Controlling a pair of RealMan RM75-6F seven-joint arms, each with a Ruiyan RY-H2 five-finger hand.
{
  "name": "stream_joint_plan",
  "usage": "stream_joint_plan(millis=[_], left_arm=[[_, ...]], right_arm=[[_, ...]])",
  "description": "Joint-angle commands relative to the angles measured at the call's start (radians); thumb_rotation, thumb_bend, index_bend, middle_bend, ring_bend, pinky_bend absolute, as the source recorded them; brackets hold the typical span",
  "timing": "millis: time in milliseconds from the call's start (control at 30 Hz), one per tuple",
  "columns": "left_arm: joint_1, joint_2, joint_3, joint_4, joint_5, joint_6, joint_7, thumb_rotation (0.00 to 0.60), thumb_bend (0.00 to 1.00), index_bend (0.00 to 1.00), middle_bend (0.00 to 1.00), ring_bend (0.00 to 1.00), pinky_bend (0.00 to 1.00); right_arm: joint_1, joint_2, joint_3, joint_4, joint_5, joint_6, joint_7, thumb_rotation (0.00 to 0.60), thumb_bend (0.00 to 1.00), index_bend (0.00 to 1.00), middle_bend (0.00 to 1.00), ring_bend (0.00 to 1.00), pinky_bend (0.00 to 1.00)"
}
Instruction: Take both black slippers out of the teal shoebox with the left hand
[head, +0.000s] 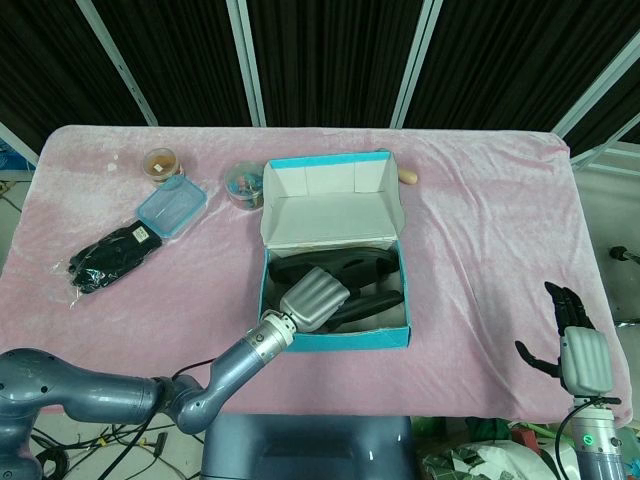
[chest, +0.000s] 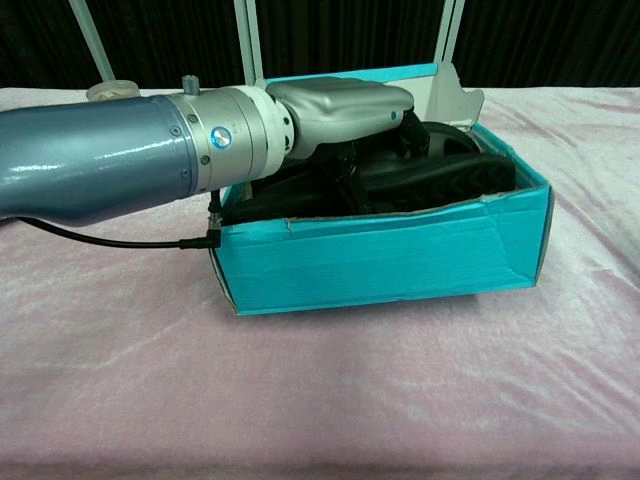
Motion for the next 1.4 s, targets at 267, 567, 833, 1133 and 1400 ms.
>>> stream_joint_plan(millis=[267, 567, 833, 1133, 1400], left_arm=[[-0.009, -0.01, 0.034, 0.025, -0.046, 0.064, 0.187, 0.6, 0.41, 0.46, 0.61, 0.52, 0.61], [-0.015, -0.071, -0.013, -0.006, -0.215, 0.141, 0.246, 0.6, 0.4, 0.43, 0.58, 0.51, 0.61], [0.054, -0.024, -0.028, -0.088, 0.034, 0.242, 0.073, 0.6, 0.38, 0.42, 0.56, 0.48, 0.56], [0.179, 0.188, 0.02, -0.27, 0.242, 0.327, -0.061, 0.6, 0.37, 0.43, 0.56, 0.47, 0.54], [0.264, 0.407, 0.124, -0.275, 0.239, 0.289, 0.006, 0.6, 0.36, 0.45, 0.56, 0.47, 0.48]], right_arm=[[0.005, 0.002, 0.002, 0.002, 0.009, -0.02, 0.008, 0.6, 0.13, 0.04, 0.09, 0.07, 0.29], [0.007, 0.001, 0.003, 0.007, 0.011, -0.03, 0.013, 0.6, 0.13, 0.04, 0.09, 0.07, 0.29], [0.006, 0.002, 0.004, 0.012, 0.012, -0.03, 0.018, 0.6, 0.13, 0.04, 0.09, 0.07, 0.29], [0.011, 0.0, 0.008, 0.023, 0.007, -0.032, 0.031, 0.6, 0.13, 0.04, 0.09, 0.07, 0.29], [0.022, -0.004, 0.011, 0.032, 0.002, -0.043, 0.04, 0.6, 0.13, 0.04, 0.09, 0.07, 0.29]])
